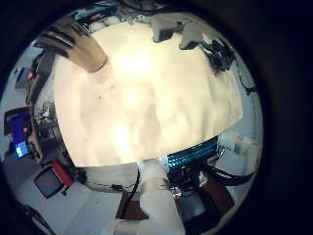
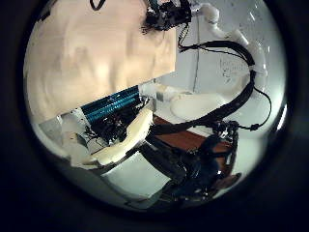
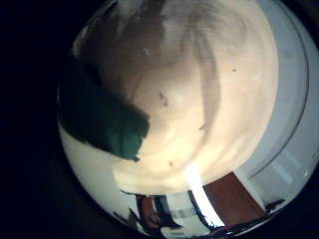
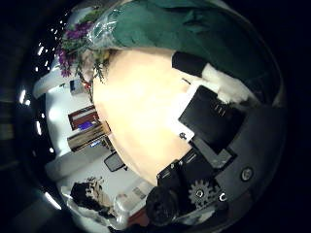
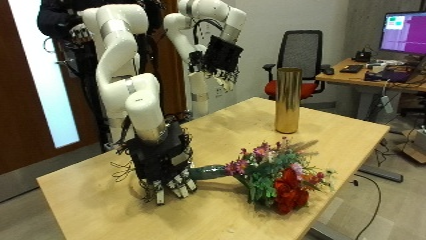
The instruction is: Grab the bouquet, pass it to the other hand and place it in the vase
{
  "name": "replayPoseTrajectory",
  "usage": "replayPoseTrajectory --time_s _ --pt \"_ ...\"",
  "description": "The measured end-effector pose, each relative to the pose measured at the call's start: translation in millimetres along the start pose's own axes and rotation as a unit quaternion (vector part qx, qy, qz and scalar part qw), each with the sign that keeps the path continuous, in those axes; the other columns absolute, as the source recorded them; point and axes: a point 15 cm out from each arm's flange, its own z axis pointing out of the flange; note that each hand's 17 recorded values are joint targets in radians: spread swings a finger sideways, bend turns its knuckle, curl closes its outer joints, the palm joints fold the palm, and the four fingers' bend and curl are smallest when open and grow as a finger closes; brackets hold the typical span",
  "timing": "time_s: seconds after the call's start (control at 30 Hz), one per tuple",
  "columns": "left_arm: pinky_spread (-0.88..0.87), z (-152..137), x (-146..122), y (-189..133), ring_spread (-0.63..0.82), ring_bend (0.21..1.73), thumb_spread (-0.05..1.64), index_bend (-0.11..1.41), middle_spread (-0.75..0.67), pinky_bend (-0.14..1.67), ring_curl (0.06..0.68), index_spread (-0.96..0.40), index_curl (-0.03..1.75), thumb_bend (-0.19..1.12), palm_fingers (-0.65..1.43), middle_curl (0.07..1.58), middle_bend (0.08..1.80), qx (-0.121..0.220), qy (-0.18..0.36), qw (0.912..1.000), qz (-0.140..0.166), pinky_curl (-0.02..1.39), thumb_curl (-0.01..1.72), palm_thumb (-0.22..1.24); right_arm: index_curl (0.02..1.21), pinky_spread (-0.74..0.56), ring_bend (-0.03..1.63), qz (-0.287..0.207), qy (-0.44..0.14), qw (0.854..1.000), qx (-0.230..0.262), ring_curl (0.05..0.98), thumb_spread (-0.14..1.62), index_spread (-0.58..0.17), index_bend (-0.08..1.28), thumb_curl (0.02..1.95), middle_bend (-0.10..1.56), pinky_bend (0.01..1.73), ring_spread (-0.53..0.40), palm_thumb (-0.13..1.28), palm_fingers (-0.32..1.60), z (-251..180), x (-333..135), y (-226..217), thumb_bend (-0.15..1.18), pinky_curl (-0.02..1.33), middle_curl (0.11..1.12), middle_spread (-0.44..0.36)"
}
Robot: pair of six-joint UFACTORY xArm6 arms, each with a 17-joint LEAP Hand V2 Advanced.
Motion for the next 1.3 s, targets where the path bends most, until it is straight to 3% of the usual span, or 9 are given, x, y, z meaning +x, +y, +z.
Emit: replayPoseTrajectory --time_s 0.23,0.37,0.57,0.8,0.93,1.03,1.3 --pt "0.49 0 0 0 0.52 0.53 0.91 0.17 0.40 0.26 0.186 0.29 0.29 -0.03 0.16 0.33 0.23 0.000 0.001 1.0000 0.000 0.32 0.31 0.42 0.74 -0.38 1.30 0.005 -0.013 1.000 0.019 0.499 0.88 -0.325 0.92 0.52 1.17 1.23 -0.236 0.98 1.27 -40 3 13 -0.01 0.51 0.68 -0.201" --pt "0.49 -2 0 -2 0.51 0.54 0.91 0.16 0.38 0.26 0.188 0.29 0.29 -0.03 0.17 0.34 0.23 0.006 0.001 1.0000 0.002 0.32 0.31 0.42 0.81 -0.31 1.38 -0.006 -0.016 0.999 0.040 0.549 0.89 -0.307 1.01 0.57 1.25 1.35 -0.221 1.08 1.18 -69 -9 26 0.01 0.59 0.72 -0.183" --pt "0.48 -19 0 -11 0.50 0.54 0.91 0.17 0.37 0.26 0.187 0.29 0.29 -0.03 0.18 0.34 0.23 0.027 0.005 0.9996 -0.002 0.32 0.31 0.42 0.89 -0.23 1.43 -0.059 -0.046 0.992 0.098 0.597 0.87 -0.283 1.05 0.66 1.32 1.39 -0.202 1.19 1.12 -124 -43 54 0.02 0.67 0.75 -0.153" --pt "0.45 -55 0 -26 0.48 0.54 0.92 0.17 0.31 0.25 0.182 0.26 0.30 -0.03 0.24 0.34 0.26 0.082 0.035 0.9960 -0.012 0.31 0.31 0.43 0.93 -0.20 1.43 -0.139 -0.114 0.974 0.141 0.613 0.76 -0.270 1.05 0.75 1.35 1.36 -0.192 1.23 1.12 -160 -90 109 0.00 0.72 0.75 -0.140" --pt "0.43 -75 10 -36 0.46 0.52 0.93 0.18 0.25 0.22 0.173 0.23 0.31 -0.03 0.28 0.35 0.28 0.118 0.076 0.9900 -0.009 0.30 0.31 0.43 0.94 -0.20 1.44 -0.186 -0.168 0.954 0.164 0.618 0.65 -0.267 1.05 0.80 1.36 1.33 -0.190 1.22 1.12 -175 -111 133 -0.01 0.74 0.75 -0.133" --pt "0.41 -92 12 -42 0.44 0.52 0.94 0.17 0.21 0.21 0.170 0.21 0.32 -0.03 0.30 0.36 0.30 0.151 0.106 0.9828 -0.011 0.30 0.31 0.43 0.95 -0.20 1.45 -0.229 -0.225 0.930 0.180 0.620 0.55 -0.265 1.05 0.84 1.36 1.30 -0.188 1.22 1.12 -182 -131 154 -0.02 0.76 0.75 -0.128" --pt "0.34 -133 35 -63 0.36 0.54 0.92 0.17 0.13 0.20 0.165 0.19 0.33 -0.04 0.35 0.37 0.32 0.221 0.215 0.9513 0.003 0.29 0.30 0.34 0.97 -0.21 1.45 -0.332 -0.342 0.859 0.186 0.624 0.30 -0.258 1.07 0.90 1.37 1.23 -0.187 1.20 1.12 -184 -166 201 -0.02 0.82 0.75 -0.126"
